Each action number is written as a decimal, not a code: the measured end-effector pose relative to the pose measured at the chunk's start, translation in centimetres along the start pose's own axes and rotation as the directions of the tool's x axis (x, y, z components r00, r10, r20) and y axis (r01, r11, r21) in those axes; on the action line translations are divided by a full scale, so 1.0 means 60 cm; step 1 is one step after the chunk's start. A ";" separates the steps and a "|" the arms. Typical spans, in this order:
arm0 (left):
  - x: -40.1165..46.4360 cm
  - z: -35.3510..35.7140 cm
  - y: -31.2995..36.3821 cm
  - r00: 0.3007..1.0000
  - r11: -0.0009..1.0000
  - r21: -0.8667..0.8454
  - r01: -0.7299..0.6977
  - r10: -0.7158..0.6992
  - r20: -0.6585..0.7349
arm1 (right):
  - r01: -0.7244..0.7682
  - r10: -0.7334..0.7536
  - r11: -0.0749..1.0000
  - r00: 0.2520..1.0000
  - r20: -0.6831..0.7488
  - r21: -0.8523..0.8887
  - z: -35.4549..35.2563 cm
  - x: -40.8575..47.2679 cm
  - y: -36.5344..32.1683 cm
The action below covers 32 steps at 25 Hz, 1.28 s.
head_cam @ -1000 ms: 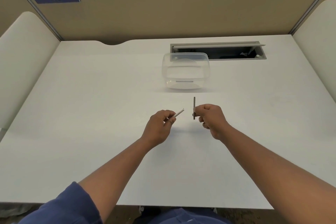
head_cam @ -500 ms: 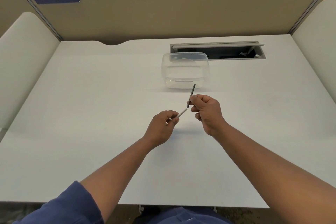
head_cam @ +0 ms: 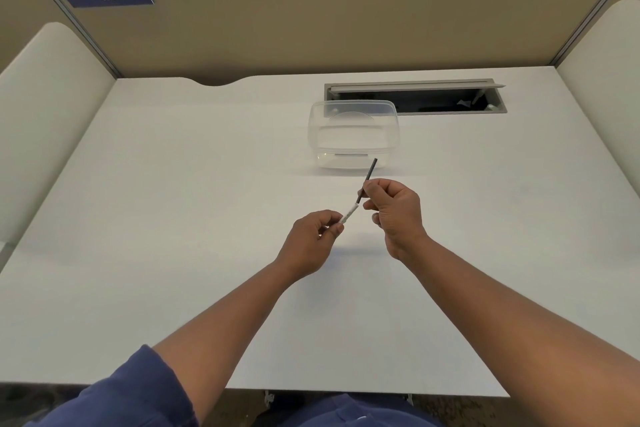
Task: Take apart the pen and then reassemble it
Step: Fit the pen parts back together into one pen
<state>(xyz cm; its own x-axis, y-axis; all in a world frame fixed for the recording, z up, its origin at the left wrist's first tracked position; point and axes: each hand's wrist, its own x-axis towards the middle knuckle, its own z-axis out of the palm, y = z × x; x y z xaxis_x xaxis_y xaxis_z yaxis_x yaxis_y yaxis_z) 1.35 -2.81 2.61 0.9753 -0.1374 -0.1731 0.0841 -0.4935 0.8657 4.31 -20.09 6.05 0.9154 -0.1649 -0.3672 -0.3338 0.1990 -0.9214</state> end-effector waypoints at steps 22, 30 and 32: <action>0.016 -0.006 0.005 1.000 0.999 -0.023 0.025 -0.025 -0.004 | 0.128 -0.117 0.983 0.989 0.095 -0.128 -0.017 0.004 0.021; 0.018 -0.004 0.006 0.999 0.999 -0.027 0.034 -0.034 -0.001 | 0.209 -0.182 0.956 0.972 0.147 -0.204 -0.016 0.005 0.024; 0.020 -0.004 0.004 0.999 0.999 -0.028 0.034 -0.034 -0.002 | 0.214 -0.179 0.948 0.971 0.158 -0.237 -0.015 0.005 0.029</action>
<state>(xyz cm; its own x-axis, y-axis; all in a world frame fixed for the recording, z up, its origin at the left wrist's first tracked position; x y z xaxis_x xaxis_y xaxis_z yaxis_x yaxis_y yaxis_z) 2.59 -2.91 2.73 0.9723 -0.1189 -0.2013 0.1225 -0.4741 0.8719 3.79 -20.65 4.25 0.9843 -0.0429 -0.1712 -0.1741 -0.0759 -0.9818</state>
